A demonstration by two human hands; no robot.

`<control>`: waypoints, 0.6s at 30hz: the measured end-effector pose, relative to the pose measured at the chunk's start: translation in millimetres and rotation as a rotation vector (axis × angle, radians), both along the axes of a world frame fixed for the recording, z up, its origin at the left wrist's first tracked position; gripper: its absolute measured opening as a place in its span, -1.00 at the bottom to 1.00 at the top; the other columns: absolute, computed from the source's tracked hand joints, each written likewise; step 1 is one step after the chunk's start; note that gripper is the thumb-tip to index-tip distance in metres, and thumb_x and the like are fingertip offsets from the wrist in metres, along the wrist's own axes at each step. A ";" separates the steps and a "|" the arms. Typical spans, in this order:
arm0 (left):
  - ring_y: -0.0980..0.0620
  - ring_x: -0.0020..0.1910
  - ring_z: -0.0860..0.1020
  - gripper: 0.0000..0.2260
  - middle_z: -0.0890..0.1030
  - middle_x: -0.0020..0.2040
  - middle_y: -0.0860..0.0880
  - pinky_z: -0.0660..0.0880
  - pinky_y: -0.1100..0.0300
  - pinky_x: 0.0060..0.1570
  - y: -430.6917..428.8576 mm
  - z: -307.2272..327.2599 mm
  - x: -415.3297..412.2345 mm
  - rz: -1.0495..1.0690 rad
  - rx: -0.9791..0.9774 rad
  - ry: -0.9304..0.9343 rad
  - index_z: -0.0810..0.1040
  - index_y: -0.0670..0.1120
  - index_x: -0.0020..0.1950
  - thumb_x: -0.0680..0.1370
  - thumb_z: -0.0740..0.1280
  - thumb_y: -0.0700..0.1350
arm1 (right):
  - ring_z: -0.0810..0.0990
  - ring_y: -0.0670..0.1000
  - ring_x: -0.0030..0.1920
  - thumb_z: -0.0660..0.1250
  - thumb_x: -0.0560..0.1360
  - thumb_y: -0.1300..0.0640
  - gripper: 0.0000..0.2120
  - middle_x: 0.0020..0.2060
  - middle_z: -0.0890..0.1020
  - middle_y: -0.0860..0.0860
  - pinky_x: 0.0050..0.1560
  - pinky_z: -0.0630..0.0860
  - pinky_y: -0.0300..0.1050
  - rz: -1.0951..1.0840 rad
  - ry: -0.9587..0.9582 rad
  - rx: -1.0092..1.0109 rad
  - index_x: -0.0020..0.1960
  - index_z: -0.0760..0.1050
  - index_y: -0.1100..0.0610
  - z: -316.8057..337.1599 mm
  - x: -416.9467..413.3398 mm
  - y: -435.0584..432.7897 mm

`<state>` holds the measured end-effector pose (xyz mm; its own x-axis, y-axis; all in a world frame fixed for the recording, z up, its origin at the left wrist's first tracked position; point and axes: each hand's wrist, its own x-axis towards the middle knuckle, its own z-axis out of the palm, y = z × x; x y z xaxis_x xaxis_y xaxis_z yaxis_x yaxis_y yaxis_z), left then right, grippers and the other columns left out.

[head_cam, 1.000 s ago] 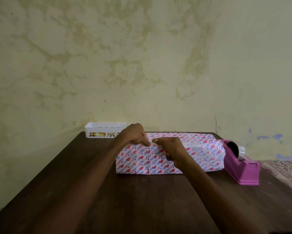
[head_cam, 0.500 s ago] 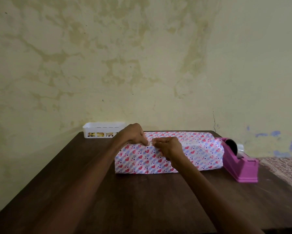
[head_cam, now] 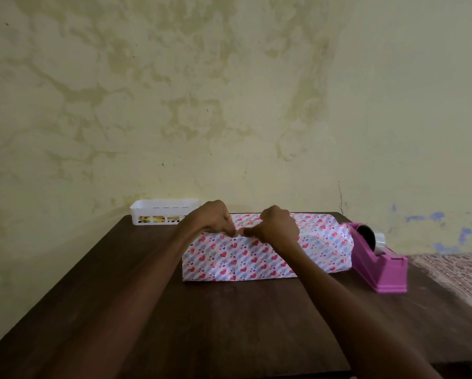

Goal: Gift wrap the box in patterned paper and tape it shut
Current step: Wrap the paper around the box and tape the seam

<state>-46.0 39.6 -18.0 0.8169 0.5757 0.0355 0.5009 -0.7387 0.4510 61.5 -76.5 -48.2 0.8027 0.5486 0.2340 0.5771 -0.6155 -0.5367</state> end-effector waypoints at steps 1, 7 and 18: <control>-0.02 -0.04 0.58 -0.77 0.66 0.08 -0.07 0.42 0.22 -0.16 -0.2 0.0 -0.1 -0.004 -0.001 0.003 0.69 -0.11 0.06 0.44 0.47 -0.08 | 0.56 -0.03 -0.28 0.53 0.28 -0.29 -0.49 -0.30 0.57 -0.01 -0.31 0.40 -0.22 -0.012 -0.037 -0.032 -0.11 0.53 0.13 4.3 0.1 1.1; -0.03 0.00 0.58 -0.74 0.66 0.09 -0.06 0.43 0.19 -0.10 0.5 -0.1 -1.0 0.002 -0.015 -0.010 0.69 -0.11 0.06 0.42 0.50 -0.04 | 0.57 0.03 -0.14 0.52 0.30 -0.29 -0.44 -0.12 0.61 0.05 -0.19 0.43 -0.15 -0.097 -0.187 -0.092 0.02 0.51 0.14 18.9 11.1 12.4; -0.02 0.01 0.59 -0.74 0.67 0.07 -0.05 0.49 0.18 -0.06 10.2 -4.3 2.1 0.017 -0.069 0.003 0.69 -0.09 0.06 0.41 0.50 -0.04 | 0.59 0.11 0.05 0.61 0.10 -0.29 -0.18 0.07 0.63 0.06 0.17 0.54 0.10 0.178 0.054 -0.255 0.20 0.54 0.15 20.5 38.8 27.0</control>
<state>-44.0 49.8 -22.3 0.8073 0.5901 -0.0073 0.5143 -0.6974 0.4991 100.3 -49.5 -27.7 0.6965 0.7169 0.0307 0.6628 -0.6263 -0.4105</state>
